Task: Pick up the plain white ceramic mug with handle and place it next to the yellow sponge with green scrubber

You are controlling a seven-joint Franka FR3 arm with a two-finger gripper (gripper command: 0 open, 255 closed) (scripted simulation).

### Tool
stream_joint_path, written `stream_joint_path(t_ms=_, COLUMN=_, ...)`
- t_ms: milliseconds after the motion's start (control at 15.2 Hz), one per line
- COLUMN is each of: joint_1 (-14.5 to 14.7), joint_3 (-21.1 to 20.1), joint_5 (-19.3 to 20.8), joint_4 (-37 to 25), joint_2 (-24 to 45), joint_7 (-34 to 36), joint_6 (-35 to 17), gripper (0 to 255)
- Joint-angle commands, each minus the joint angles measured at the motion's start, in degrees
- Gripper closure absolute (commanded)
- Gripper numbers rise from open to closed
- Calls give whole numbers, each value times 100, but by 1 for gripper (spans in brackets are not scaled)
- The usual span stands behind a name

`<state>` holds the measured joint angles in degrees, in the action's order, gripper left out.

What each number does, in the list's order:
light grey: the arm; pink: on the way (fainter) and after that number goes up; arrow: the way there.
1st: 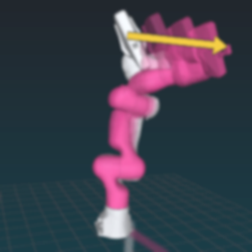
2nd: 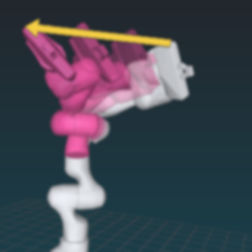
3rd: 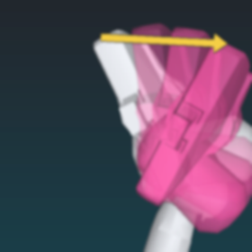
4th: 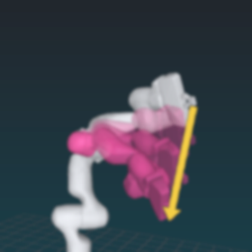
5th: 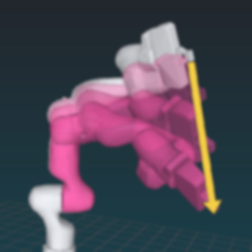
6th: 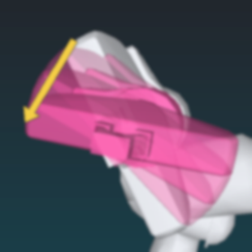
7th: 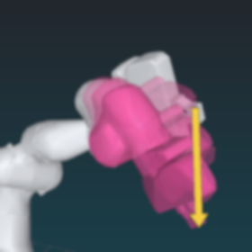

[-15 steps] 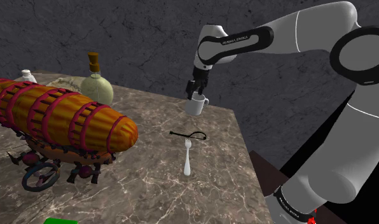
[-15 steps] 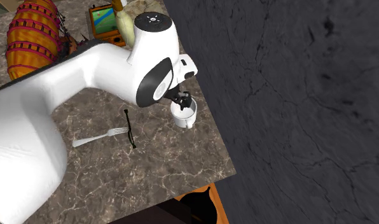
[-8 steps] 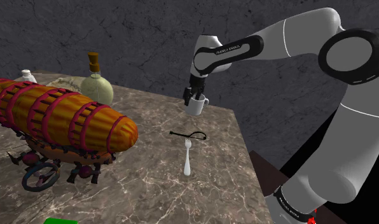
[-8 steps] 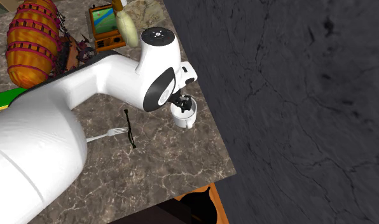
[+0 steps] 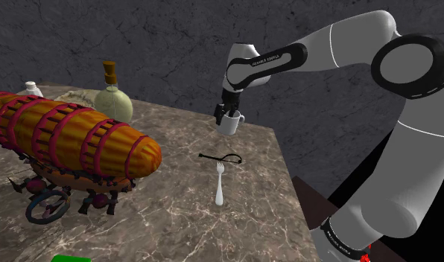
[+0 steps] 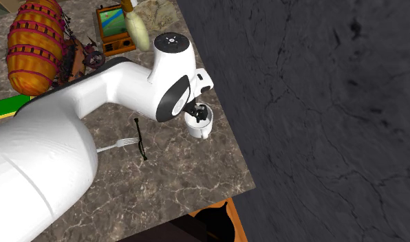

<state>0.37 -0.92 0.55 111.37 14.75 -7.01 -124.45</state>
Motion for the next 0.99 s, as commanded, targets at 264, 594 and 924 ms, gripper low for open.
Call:
stream_joint_path(t_ms=264, joint_1=0, joint_3=0, joint_5=0, joint_4=0, joint_2=0, joint_7=0, joint_6=0, gripper=255)
stream_joint_path(t_ms=594, joint_1=0, joint_3=0, joint_5=0, joint_4=-1, joint_2=1, joint_7=0, joint_6=-1, gripper=255)
stream_joint_path(t_ms=924, joint_1=-1, joint_3=-1, joint_5=-5, joint_4=-164, joint_2=-176, joint_7=-4, joint_6=340, gripper=255)
